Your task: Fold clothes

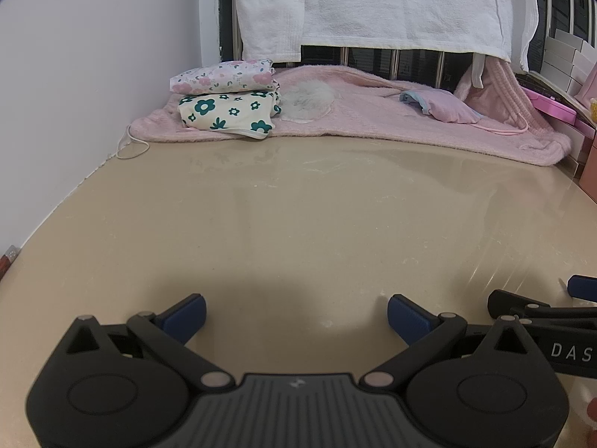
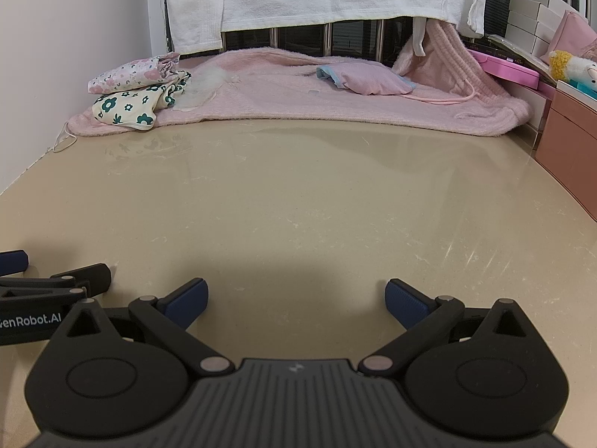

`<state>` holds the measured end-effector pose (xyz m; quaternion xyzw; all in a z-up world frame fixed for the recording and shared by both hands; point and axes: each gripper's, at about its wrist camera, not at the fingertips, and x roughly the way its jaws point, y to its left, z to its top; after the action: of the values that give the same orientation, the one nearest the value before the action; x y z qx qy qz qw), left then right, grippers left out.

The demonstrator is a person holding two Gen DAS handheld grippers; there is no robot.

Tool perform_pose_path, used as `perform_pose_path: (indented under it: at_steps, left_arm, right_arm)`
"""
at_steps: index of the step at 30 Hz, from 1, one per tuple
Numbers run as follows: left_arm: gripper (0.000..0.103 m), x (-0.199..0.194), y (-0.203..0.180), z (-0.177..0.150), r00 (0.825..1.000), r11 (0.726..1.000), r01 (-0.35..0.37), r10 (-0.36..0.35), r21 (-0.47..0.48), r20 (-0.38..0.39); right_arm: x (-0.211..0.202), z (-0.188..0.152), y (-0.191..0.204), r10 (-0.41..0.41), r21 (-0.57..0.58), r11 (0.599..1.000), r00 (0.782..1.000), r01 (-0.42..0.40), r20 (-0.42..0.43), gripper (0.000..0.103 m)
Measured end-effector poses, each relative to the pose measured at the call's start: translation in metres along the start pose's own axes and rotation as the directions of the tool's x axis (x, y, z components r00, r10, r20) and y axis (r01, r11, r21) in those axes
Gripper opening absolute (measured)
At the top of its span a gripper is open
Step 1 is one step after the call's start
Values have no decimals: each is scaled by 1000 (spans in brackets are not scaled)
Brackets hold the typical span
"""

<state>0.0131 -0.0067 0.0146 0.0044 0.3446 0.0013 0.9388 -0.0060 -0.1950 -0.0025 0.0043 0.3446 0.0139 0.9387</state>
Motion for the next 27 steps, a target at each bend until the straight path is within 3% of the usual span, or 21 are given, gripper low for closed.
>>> perform_pose_path:
  at_steps: [14,16,17,18,20,23,25,26,27]
  left_arm:
    - [103,3,-3,2,1000,1000,-1,1,-2,-7]
    - [103,9,-9,8,1000,1000,5,-5,0,-23]
    - [97,13,-8,19,996,997,75,-75,-3,-58]
    - [93,10,-3,30,980,983,182,-184,-38,-71]
    - [96,9,-2,67,945,939,323,-326,-116,-9]
    - [103,25,-24,137,929,926,362,-349,-106,127]
    - [103,68,-57,192,892,889,443,-424,-114,158]
    - [103,97,-76,219,882,871,468,-449,-149,141]
    - [103,128,-98,244,897,873,441,-425,-207,119]
  right_arm:
    - [3,-4,-4,-2,1,1000,1000,2,0,103]
    - [4,-2,-10,33,-7,999,999,-33,-4,103]
    - [5,4,-16,63,-7,998,998,-63,-13,103]
    - [4,13,-25,92,1,996,996,-92,-2,103]
    - [1,49,-53,117,1,993,988,-118,104,103]
    - [19,117,-96,116,-9,993,967,-117,225,103]
    - [62,166,-130,96,36,993,962,-109,255,103]
    - [92,191,-150,77,78,992,964,-100,253,103]
    - [124,212,-166,42,119,990,972,-71,229,102]
